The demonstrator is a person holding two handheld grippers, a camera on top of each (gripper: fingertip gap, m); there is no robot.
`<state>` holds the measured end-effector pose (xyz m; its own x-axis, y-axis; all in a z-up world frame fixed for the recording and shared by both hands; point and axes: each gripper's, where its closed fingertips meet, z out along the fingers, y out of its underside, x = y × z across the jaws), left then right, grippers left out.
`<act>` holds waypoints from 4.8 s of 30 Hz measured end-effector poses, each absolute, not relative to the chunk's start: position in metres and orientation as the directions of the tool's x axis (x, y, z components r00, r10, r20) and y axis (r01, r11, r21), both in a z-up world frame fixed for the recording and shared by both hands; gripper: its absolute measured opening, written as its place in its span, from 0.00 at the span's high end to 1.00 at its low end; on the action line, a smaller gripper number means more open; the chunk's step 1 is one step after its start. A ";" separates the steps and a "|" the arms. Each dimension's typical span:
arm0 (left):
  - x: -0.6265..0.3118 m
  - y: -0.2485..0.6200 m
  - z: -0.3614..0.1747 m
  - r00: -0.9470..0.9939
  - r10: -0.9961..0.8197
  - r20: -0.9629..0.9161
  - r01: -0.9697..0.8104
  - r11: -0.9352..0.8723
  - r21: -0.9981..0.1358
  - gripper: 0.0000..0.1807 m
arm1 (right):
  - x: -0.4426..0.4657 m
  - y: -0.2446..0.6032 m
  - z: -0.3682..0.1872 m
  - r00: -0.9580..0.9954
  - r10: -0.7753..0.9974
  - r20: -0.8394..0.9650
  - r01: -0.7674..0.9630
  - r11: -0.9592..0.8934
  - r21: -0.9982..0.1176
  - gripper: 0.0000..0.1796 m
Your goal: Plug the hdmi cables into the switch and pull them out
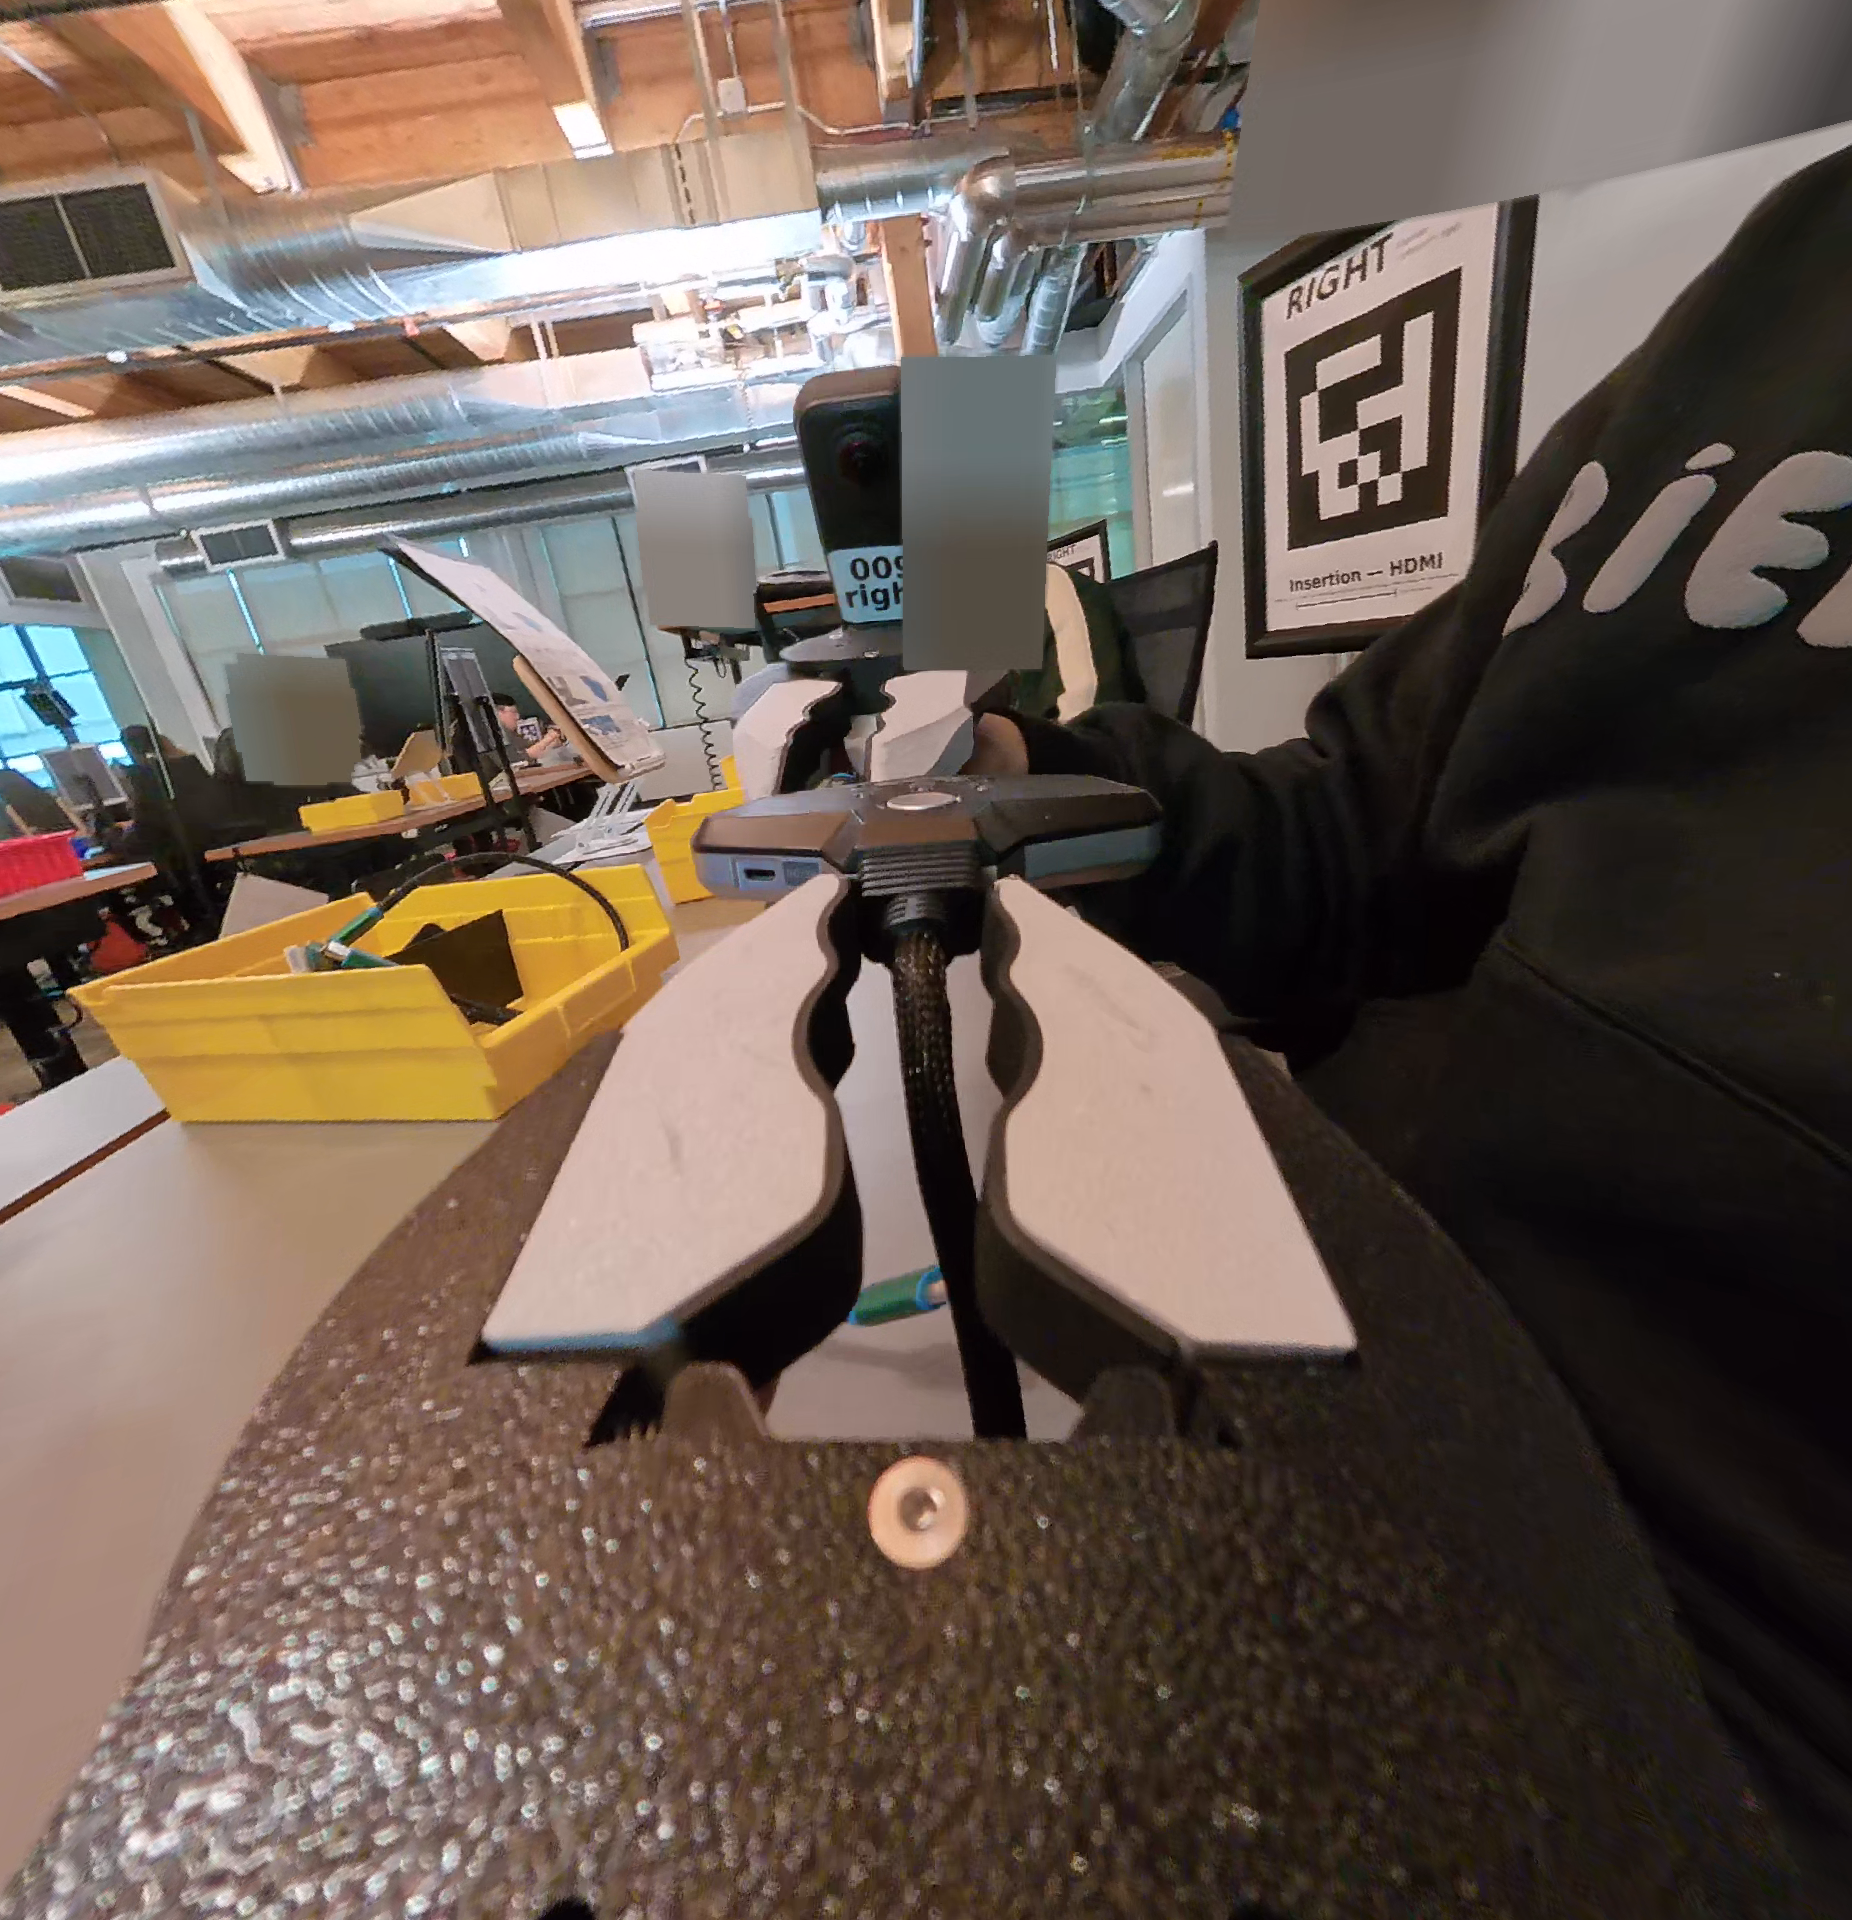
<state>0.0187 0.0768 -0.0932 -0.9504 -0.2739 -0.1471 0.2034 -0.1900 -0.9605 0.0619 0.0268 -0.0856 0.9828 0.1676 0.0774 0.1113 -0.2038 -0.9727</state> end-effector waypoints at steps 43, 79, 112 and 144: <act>0.016 0.088 -0.102 -0.909 -0.394 -0.138 0.216 -0.161 -0.963 0.88 | 0.065 0.042 -0.098 0.964 0.265 -0.035 0.033 -0.247 -0.968 0.88; 0.040 0.090 -0.094 -0.916 -0.371 -0.154 0.234 -0.180 -0.956 0.88 | 0.142 -0.044 -0.093 0.961 -0.021 0.274 0.219 -0.545 -0.809 0.88; 0.047 0.096 -0.098 -0.930 -0.354 -0.102 0.193 -0.232 -0.953 0.88 | 0.447 -0.140 -0.073 0.775 -0.610 -0.163 -0.266 -0.083 -0.960 0.89; 0.052 0.098 -0.106 -0.930 -0.361 -0.071 0.171 -0.252 -0.953 0.88 | 0.387 -0.163 -0.118 0.864 -0.219 0.454 -0.093 -0.955 -0.283 0.64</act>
<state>0.0525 0.0980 -0.1062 -0.9299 -0.3609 -0.0709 0.1706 -0.2523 -0.9525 0.3870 -0.1625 -0.1177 0.8635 -0.2188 0.4544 -0.0930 -0.9547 -0.2828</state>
